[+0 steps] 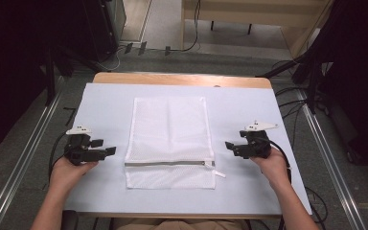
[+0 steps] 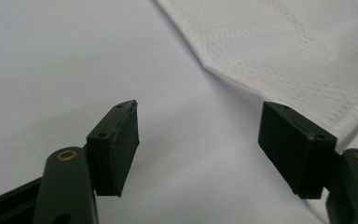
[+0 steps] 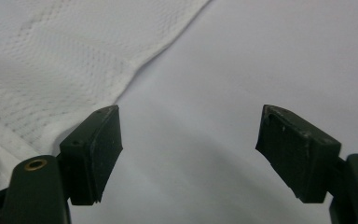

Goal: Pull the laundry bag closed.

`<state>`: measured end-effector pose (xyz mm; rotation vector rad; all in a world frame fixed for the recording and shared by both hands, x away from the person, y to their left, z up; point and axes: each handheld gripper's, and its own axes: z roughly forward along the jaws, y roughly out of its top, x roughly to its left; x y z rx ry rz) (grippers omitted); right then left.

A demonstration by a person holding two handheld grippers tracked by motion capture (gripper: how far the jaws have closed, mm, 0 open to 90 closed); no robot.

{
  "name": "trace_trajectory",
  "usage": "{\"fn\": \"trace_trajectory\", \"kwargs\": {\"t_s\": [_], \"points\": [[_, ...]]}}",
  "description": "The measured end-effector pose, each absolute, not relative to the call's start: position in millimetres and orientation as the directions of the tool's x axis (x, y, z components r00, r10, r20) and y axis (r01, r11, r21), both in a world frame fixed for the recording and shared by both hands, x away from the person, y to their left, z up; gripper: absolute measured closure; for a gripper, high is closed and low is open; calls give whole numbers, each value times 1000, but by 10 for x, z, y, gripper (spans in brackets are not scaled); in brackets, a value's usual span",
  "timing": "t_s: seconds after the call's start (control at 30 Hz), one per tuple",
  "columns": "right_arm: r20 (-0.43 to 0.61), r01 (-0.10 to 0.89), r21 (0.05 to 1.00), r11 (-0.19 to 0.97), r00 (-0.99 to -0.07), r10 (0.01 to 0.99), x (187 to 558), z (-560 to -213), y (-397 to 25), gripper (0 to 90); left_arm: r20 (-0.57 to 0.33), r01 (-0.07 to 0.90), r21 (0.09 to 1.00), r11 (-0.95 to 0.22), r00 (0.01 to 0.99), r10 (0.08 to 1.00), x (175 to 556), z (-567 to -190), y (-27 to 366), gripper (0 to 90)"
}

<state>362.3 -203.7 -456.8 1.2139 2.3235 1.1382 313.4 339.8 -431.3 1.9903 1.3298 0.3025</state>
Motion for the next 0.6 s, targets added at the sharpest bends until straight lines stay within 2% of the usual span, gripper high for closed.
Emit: {"fn": "trace_trajectory", "kwargs": {"t_s": [0.6], "points": [[99,575,732,365,-620,779,3619,-4602,-2005,230,-163,716,659,-230,435,886,3142,-4362,3397,268]]}}
